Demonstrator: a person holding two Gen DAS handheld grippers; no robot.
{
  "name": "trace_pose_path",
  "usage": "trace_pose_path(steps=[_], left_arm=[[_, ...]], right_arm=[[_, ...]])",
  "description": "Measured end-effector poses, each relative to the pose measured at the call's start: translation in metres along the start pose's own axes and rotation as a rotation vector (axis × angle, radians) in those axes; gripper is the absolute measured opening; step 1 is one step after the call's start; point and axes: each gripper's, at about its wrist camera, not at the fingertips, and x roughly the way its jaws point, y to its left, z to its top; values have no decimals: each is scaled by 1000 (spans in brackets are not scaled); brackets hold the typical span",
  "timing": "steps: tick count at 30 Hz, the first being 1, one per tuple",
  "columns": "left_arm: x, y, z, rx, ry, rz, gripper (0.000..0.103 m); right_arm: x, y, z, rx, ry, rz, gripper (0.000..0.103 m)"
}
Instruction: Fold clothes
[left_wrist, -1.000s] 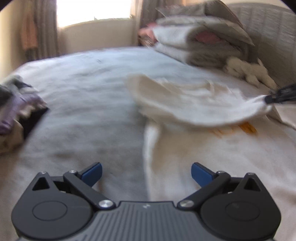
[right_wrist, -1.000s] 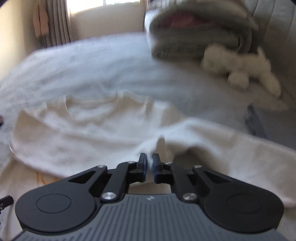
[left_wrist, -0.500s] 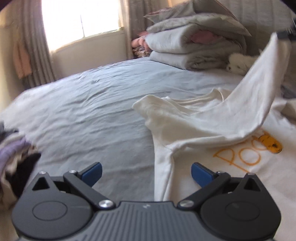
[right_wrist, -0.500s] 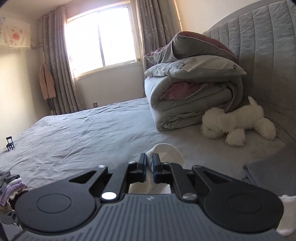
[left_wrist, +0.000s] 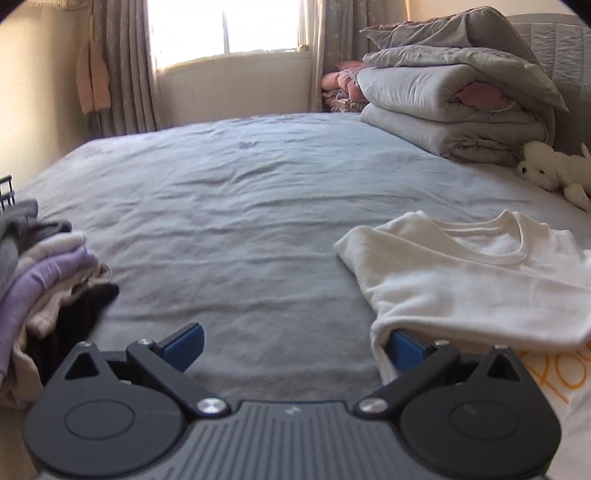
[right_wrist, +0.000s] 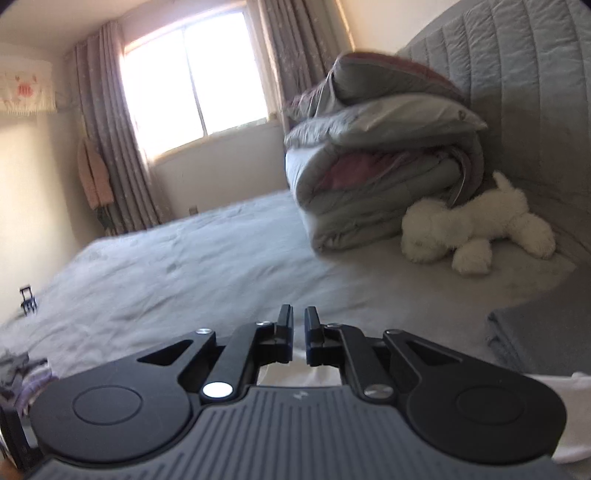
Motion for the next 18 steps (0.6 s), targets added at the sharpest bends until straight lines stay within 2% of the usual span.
trace_pose_path(steps=[2,5,6,9,10,11,18], left_arm=[[-3,-1,0,7,-8,2,103],[-6,2,1,10,-9,-10,103],[-7,3,2,10,-6,-16,103],[-5,6,2,15,16,-26,103],[-4,7,1,18,24,-29,103],[-4,8,1,17,30,-34,103],[-8,23,4,8,97,-91,103]], right_arm=[[12,0,-9,-20,64,-23,7],[32,0,-29,-71,200,11,8],[36,2,-36,-102,227,-4,10],[45,8,-52,-184,287,-43,32],[46,9,-55,-200,296,-50,46],[46,7,-56,-204,303,-53,51],[38,-21,-48,-145,306,-105,51]])
